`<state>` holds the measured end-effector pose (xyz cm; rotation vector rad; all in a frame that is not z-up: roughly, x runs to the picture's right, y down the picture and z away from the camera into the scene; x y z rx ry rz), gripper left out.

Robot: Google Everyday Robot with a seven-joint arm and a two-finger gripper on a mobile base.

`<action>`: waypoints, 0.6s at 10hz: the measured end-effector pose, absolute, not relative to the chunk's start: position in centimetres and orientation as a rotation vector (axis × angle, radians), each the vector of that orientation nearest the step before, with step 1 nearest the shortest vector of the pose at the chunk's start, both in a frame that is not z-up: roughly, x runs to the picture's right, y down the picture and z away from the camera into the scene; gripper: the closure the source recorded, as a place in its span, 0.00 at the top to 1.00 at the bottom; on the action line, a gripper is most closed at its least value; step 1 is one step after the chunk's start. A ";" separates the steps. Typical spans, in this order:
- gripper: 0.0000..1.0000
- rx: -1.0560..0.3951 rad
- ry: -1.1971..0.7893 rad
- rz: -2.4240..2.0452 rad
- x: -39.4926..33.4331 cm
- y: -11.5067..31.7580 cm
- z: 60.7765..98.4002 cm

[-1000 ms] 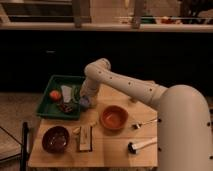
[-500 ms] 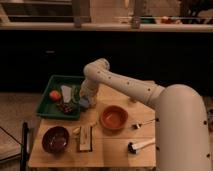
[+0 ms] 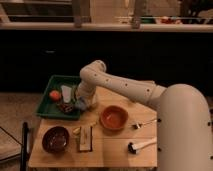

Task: Place sponge in purple bowl

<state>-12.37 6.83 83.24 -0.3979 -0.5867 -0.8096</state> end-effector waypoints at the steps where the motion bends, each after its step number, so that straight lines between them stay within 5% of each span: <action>1: 0.00 -0.392 -0.594 -0.818 -12.9 6.9 82.7; 6: 0.00 -0.370 -0.648 -0.876 -14.5 7.3 81.3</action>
